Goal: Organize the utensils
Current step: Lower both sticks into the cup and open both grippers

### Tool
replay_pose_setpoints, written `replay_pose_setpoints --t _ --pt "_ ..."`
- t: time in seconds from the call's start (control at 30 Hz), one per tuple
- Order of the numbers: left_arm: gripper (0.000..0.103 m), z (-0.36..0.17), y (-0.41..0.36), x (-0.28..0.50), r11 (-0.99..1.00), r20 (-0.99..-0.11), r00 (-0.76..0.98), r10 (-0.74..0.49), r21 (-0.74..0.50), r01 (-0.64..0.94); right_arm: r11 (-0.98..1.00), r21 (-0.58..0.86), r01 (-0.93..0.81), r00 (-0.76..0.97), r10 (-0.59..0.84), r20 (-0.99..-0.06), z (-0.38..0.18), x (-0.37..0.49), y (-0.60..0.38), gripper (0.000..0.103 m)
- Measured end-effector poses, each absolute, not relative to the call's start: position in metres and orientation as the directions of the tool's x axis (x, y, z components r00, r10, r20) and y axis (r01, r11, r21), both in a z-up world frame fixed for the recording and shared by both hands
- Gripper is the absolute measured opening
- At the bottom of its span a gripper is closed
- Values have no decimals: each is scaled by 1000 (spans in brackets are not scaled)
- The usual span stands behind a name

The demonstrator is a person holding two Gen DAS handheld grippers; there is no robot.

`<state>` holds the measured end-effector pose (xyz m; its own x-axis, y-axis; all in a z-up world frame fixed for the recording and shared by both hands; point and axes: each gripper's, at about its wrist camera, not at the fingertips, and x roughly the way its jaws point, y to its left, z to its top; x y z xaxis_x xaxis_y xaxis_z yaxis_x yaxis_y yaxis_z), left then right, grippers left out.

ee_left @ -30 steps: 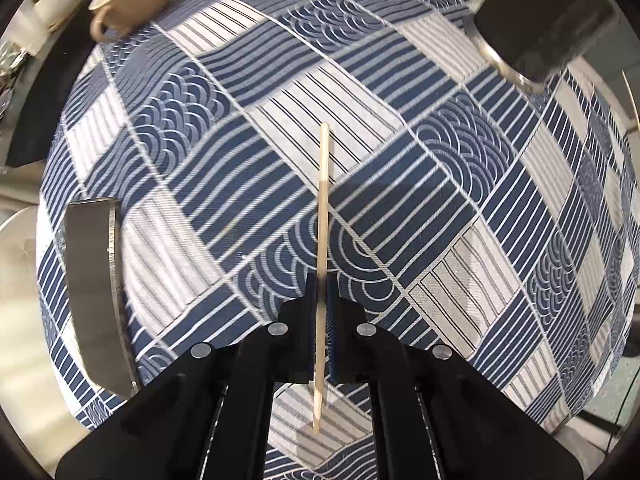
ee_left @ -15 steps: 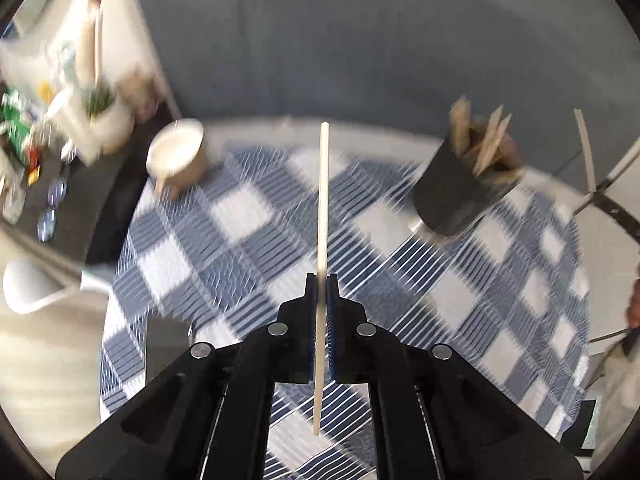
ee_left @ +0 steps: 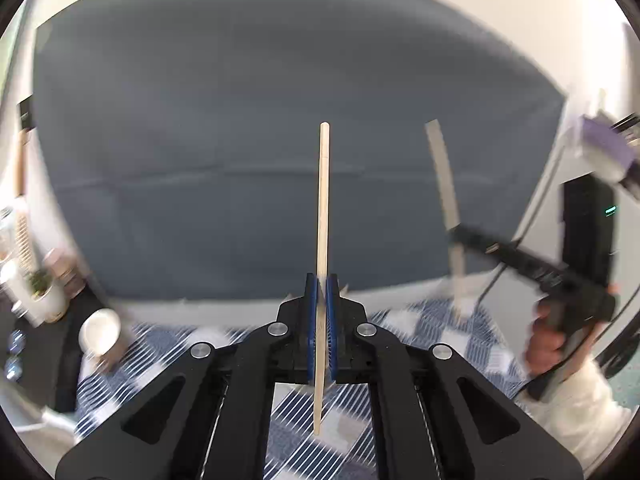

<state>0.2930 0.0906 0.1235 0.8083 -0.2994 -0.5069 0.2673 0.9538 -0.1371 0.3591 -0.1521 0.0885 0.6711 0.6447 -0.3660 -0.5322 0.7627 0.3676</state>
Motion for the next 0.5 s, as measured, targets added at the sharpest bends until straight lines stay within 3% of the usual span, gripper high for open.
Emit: replay_pose_setpoints --t 0.2,0.5 --pt "5 114 79 317 911 -358 837 -413 -176 374 739 318 -594 669 673 -316 79 382 -134 5" --pt "5 49 80 370 871 -356 796 -490 -229 434 703 396 -590 616 710 -342 25 430 -120 5"
